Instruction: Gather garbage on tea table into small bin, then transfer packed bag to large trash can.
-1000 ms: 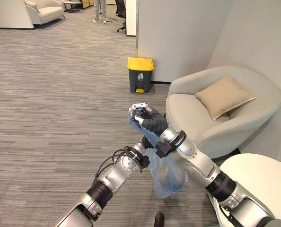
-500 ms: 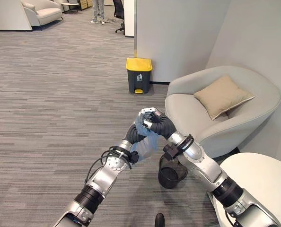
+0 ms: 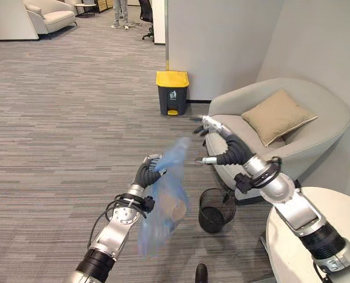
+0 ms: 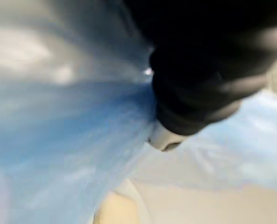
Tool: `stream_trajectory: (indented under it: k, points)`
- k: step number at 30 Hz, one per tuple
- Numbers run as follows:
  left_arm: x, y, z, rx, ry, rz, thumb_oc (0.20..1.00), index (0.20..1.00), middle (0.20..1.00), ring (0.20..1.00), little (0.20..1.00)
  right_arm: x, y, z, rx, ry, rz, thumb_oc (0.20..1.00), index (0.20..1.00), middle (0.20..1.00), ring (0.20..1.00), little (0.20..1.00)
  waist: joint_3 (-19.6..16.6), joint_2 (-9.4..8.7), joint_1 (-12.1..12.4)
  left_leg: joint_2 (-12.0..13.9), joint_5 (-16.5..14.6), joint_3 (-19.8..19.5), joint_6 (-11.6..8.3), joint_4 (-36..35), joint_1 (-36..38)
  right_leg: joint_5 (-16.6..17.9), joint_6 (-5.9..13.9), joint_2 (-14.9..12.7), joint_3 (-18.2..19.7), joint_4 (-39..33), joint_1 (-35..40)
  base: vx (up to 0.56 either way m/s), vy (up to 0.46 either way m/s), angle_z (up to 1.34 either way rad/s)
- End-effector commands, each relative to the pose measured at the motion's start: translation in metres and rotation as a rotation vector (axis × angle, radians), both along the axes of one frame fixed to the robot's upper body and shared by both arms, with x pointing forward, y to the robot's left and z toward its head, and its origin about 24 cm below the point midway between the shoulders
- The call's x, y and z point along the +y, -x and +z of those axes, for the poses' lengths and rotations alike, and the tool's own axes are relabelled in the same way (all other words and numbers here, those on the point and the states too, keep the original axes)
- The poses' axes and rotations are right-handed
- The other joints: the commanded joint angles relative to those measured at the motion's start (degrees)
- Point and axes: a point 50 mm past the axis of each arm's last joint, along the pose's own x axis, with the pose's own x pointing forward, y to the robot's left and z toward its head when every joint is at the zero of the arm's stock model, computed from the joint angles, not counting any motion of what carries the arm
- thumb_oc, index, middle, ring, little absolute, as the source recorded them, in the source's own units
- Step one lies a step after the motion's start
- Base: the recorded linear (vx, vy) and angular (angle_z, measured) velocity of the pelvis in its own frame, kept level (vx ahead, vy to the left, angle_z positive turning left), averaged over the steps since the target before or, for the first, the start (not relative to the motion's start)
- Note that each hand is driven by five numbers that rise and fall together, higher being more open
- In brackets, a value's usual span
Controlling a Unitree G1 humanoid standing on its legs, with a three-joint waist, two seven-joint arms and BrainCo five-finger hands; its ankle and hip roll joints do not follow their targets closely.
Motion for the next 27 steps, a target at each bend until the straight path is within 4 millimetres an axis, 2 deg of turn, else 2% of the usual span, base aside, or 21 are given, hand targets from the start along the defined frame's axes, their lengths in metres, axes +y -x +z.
stream_trajectory:
  k: [1,3,5,9,10,13,14,15,16,17,20,22,27]
  points:
    - [0.009,-0.007,0.027,-0.148,0.016,0.009,0.200,0.200,0.200,0.200,0.200,-0.004,0.006,0.021,-0.181,-0.029,-0.037,1.000,1.000,1.000,1.000,1.000,-0.89,0.02,-0.52,-0.98,-3.18,-2.71,0.64,-0.08,-1.90,-11.96,5.75,-2.11,-0.42,0.31,8.48,0.00,0.000,0.00]
    - [0.012,-0.006,0.025,-0.136,0.021,0.021,0.200,0.200,0.200,0.200,0.200,-0.006,0.007,0.020,-0.183,-0.021,-0.047,1.000,1.000,1.000,1.000,1.000,-0.92,0.04,-0.54,-1.01,-3.19,-2.70,0.67,-0.08,-1.90,-11.95,5.76,-2.10,-0.37,0.31,8.45,0.00,0.000,0.00]
    - [0.024,0.002,0.010,-0.067,0.070,0.081,0.200,0.200,0.200,0.200,0.200,-0.020,0.007,0.010,-0.140,-0.028,-0.109,1.000,1.000,1.000,1.000,1.000,-0.94,0.21,-0.71,-1.09,-3.18,-2.66,0.82,-0.08,-1.90,-11.96,5.76,-2.14,-0.35,0.31,8.50,0.01,0.006,-0.02]
    - [0.041,0.014,-0.010,0.026,0.141,0.152,0.200,0.200,0.200,0.200,0.200,-0.050,0.007,-0.023,0.032,-0.086,-0.240,1.000,1.000,1.000,1.000,1.000,-0.72,0.43,-1.09,-1.26,-3.20,-2.66,1.02,-0.08,-1.90,-11.98,5.80,-2.21,-0.23,0.40,8.45,0.00,0.000,0.00]
    - [0.048,0.021,-0.022,0.080,0.197,0.185,0.200,0.200,0.200,0.200,0.200,-0.065,0.008,-0.045,0.144,-0.120,-0.312,1.000,1.000,1.000,1.000,1.000,-0.60,0.61,-1.33,-1.35,-3.19,-2.65,1.12,-0.08,-1.86,-11.94,5.82,-2.28,-0.26,0.46,8.37,0.00,0.000,0.00]
    - [0.059,0.033,-0.039,0.162,0.295,0.241,0.200,0.200,0.200,0.200,0.200,-0.087,0.010,-0.086,0.342,-0.164,-0.426,1.000,1.000,1.000,1.000,1.000,-0.26,0.82,-1.63,-1.52,-3.15,-2.59,1.27,-0.08,-1.91,-12.02,5.79,-2.34,-0.20,0.59,8.30,0.00,0.002,-0.02]
    - [0.065,0.041,-0.051,0.212,0.353,0.279,0.200,0.200,0.200,0.200,0.200,-0.097,0.014,-0.114,0.473,-0.181,-0.480,1.000,1.000,1.000,1.000,1.000,-0.05,0.91,-1.66,-1.59,-3.09,-2.72,1.32,-0.05,-1.96,-12.11,5.73,-2.36,-0.22,0.66,8.33,0.00,0.004,-0.09]
    - [0.065,0.041,-0.051,0.212,0.354,0.279,0.200,0.200,0.200,0.200,0.200,-0.097,0.014,-0.114,0.473,-0.182,-0.480,1.000,1.000,1.000,1.000,1.000,-0.07,0.90,-1.69,-1.59,-3.11,-2.73,1.32,-0.06,-1.95,-12.13,5.73,-2.36,-0.22,0.65,8.34,0.00,0.003,-0.10]
    - [0.068,0.043,-0.054,0.226,0.386,0.292,0.200,0.200,0.200,0.200,0.200,-0.100,0.016,-0.125,0.531,-0.185,-0.496,1.000,1.000,1.000,1.000,1.000,0.04,0.92,-1.70,-1.59,-3.08,-2.74,1.34,-0.02,-1.95,-12.17,5.70,-2.38,-0.23,0.70,8.33,-0.01,0.006,-0.11]
    - [0.071,0.049,-0.063,0.265,0.428,0.318,0.200,0.200,0.200,0.200,0.200,-0.105,0.021,-0.146,0.629,-0.195,-0.527,1.000,1.000,1.000,1.000,1.000,0.25,0.97,-1.65,-1.65,-3.04,-2.76,1.36,0.05,-2.00,-12.19,5.63,-2.41,-0.27,0.85,8.27,-0.01,0.007,-0.07]
    - [0.078,0.060,-0.074,0.314,0.499,0.354,0.200,0.200,0.200,0.200,0.200,-0.114,0.029,-0.172,0.752,-0.166,-0.576,1.000,1.000,1.000,1.000,1.000,0.53,1.05,-1.59,-1.71,-3.08,-2.95,1.40,0.16,-2.04,-12.42,5.57,-2.43,-0.49,1.04,8.31,0.00,0.003,0.02]
    - [0.083,0.078,-0.094,0.380,0.656,0.426,0.200,0.200,0.200,0.200,0.200,-0.124,0.039,-0.201,0.875,-0.106,-0.644,1.000,1.000,1.000,1.000,1.000,1.13,1.11,-1.11,-1.80,-3.07,-3.45,1.37,0.45,-2.27,-12.78,5.45,-2.49,-0.76,1.31,8.26,0.00,0.000,0.03]
    - [0.090,0.097,-0.107,0.417,0.727,0.497,0.200,0.200,0.200,0.200,0.200,-0.126,0.048,-0.217,0.950,-0.094,-0.671,1.000,1.000,1.000,1.000,1.000,1.83,1.09,-0.46,-1.87,-3.14,-4.05,1.37,0.90,-2.62,-13.15,5.38,-2.65,-1.30,1.66,8.26,0.01,-0.005,0.10]
